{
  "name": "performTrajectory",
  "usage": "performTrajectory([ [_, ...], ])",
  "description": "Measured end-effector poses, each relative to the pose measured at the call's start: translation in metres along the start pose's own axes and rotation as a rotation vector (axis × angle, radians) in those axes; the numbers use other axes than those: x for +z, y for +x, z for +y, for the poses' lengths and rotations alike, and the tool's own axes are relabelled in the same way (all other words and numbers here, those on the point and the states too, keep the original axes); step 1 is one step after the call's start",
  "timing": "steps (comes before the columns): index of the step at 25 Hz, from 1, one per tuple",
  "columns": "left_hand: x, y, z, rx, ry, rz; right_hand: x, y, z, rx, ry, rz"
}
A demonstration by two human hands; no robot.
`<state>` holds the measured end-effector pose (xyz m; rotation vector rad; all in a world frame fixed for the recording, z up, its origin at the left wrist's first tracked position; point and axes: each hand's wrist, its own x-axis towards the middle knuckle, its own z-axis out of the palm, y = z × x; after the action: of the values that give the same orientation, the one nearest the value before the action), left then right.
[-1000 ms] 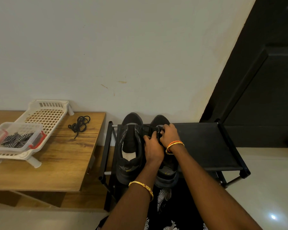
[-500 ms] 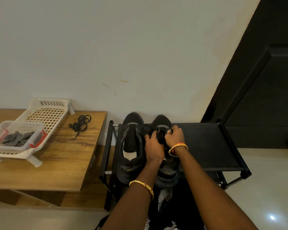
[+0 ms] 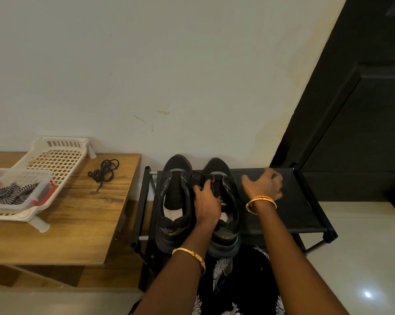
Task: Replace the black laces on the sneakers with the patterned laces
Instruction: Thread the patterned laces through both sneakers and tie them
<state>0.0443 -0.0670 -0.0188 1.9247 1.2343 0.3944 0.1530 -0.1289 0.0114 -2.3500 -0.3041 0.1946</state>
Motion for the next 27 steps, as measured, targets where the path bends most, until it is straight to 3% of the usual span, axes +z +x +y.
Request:
performTrajectory([
  [4, 0.0, 0.0, -0.001, 0.016, 0.021, 0.003, 0.035, -0.027, -0.007, -0.196, -0.121, -0.326],
  [8, -0.001, 0.002, -0.003, 0.011, 0.005, -0.002, 0.047, -0.029, -0.007, -0.046, -0.01, -0.168],
  [12, 0.002, 0.001, -0.003, 0.002, 0.079, 0.003, 0.046, -0.029, -0.003, -0.073, 0.079, -0.09],
  [16, -0.004, 0.009, 0.004, 0.267, 0.264, 0.12, 0.043, -0.027, -0.001, -0.067, 0.097, -0.074],
  [18, -0.007, 0.024, 0.013, 0.398, 0.369, -0.001, 0.044, -0.026, 0.0, -0.047, 0.102, -0.059],
  [21, -0.007, 0.039, 0.028, 0.369, 0.419, -0.233, 0.044, -0.025, 0.002, -0.028, 0.106, -0.055],
  [27, -0.003, 0.044, 0.025, 0.39, 0.389, -0.134, 0.045, -0.027, 0.003, -0.046, 0.105, -0.055],
])
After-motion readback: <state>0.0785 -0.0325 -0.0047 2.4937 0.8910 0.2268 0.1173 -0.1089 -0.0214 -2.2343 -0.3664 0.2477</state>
